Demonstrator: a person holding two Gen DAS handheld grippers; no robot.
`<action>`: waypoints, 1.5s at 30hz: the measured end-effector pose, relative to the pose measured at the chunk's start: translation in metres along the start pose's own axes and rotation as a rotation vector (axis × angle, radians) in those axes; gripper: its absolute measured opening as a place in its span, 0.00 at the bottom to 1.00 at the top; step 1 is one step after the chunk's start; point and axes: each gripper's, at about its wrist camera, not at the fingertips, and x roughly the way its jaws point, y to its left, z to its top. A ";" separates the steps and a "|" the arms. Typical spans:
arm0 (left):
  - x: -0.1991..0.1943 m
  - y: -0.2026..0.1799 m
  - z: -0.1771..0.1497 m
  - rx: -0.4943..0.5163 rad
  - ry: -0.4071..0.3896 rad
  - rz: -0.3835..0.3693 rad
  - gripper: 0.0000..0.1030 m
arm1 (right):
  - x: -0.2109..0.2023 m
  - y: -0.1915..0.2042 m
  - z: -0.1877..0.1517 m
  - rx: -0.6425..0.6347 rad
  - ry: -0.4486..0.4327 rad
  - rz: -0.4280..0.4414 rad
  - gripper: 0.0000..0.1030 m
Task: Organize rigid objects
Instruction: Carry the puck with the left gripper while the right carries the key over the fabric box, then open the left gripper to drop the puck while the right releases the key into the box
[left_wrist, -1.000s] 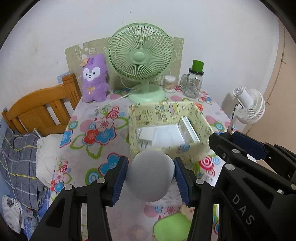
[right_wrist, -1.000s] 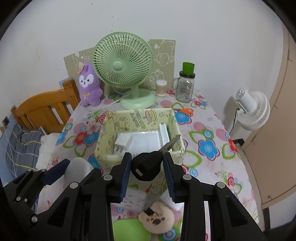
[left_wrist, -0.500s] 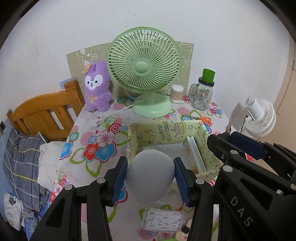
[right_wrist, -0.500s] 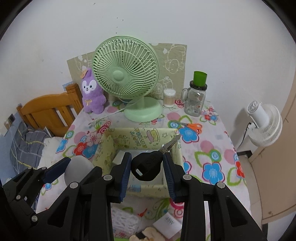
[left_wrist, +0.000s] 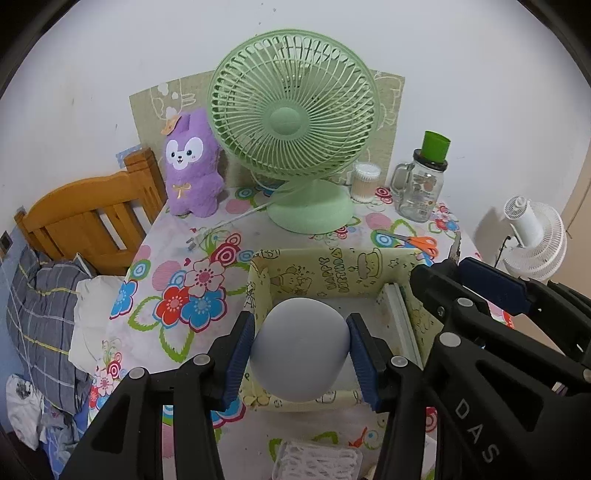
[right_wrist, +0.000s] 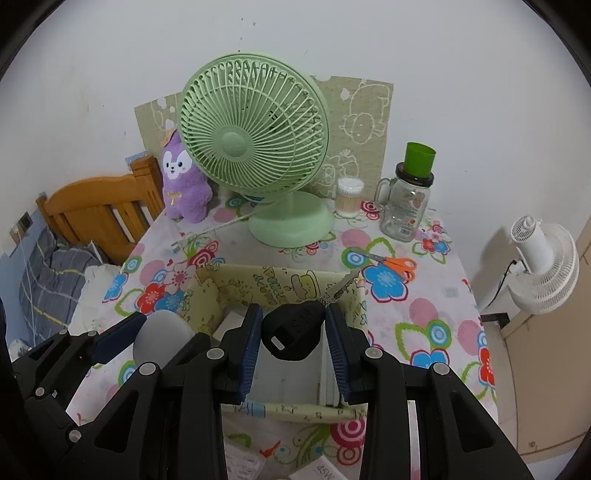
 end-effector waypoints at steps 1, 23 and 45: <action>0.003 0.000 0.001 -0.002 0.004 0.002 0.51 | 0.003 0.000 0.001 -0.002 0.002 0.002 0.37; 0.052 0.002 0.004 -0.036 0.127 0.017 0.52 | 0.056 -0.011 0.003 0.012 0.033 0.026 0.37; 0.065 0.005 0.010 0.015 0.150 0.056 0.65 | 0.085 0.001 0.008 -0.006 0.060 0.064 0.49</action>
